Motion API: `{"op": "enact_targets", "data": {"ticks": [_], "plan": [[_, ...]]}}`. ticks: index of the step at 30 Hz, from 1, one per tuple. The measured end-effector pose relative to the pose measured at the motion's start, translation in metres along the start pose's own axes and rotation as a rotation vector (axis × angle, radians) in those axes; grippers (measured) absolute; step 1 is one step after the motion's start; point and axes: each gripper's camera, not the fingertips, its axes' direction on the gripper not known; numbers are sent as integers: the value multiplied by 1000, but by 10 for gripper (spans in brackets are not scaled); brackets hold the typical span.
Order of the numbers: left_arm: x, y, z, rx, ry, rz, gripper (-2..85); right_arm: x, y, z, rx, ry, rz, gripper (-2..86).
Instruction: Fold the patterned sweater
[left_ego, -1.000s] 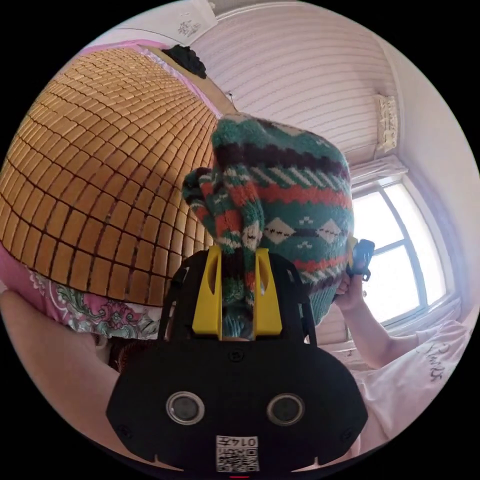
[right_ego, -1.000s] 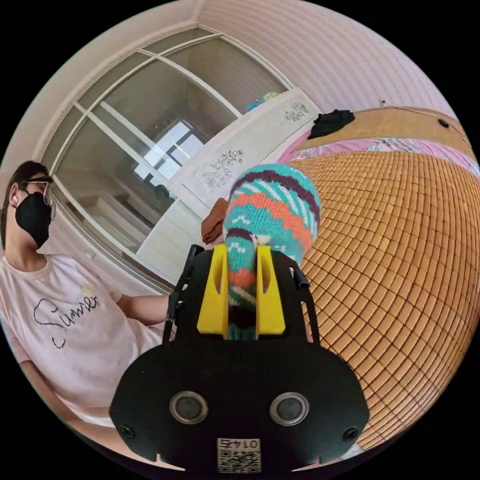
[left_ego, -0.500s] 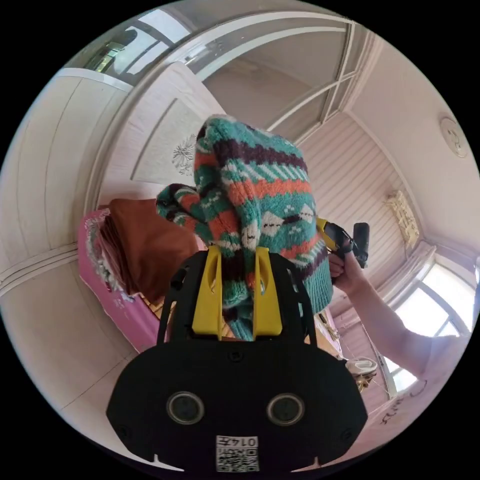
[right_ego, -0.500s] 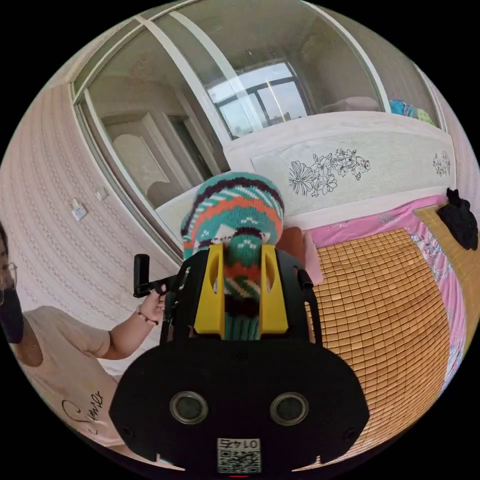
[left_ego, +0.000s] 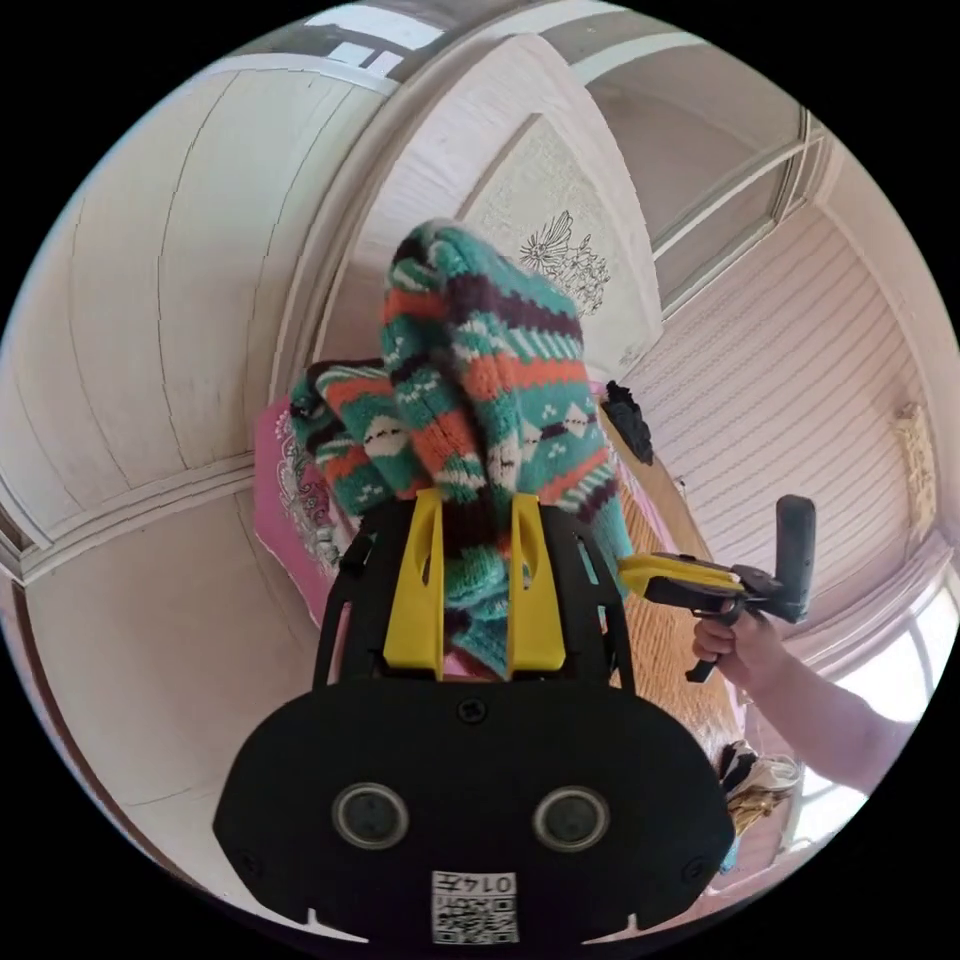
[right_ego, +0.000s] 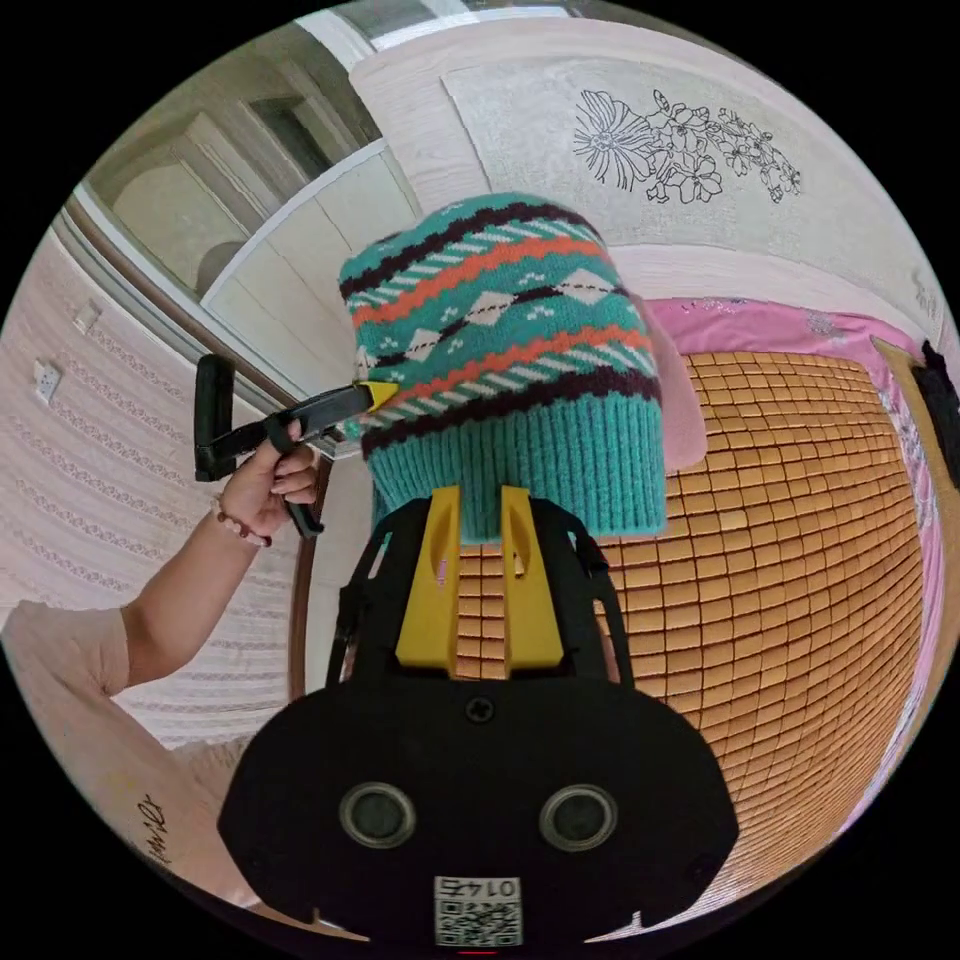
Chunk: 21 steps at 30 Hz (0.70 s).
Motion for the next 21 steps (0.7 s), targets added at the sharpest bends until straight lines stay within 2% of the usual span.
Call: {"op": "enact_targets", "data": {"ticks": [2, 6, 9, 11, 12, 15, 17, 21], "plan": [[12, 32, -34, 61, 22, 24, 85, -13, 71, -34, 88, 25, -12, 68], [57, 92, -74, 41, -6, 194, 76, -30, 217, -79, 67, 213, 102, 70], [107, 146, -85, -14, -26, 316, 72, -49, 356, -135, 97, 350, 379, 71], [165, 184, -77, -105, -8, 471, 68, -82, 466, -186, 142, 503, 577, 72], [182, 193, -73, -122, 11, 514, 67, -91, 493, -198, 146, 547, 622, 72], [277, 242, -49, -181, 152, 704, 56, -139, 622, -251, 206, 689, 848, 73], [361, 282, -24, -297, 319, 819, 57, -183, 720, -287, 361, 727, 1049, 78], [494, 361, -14, -373, 534, 1062, 78, -252, 836, -321, 527, 873, 1282, 81]]}}
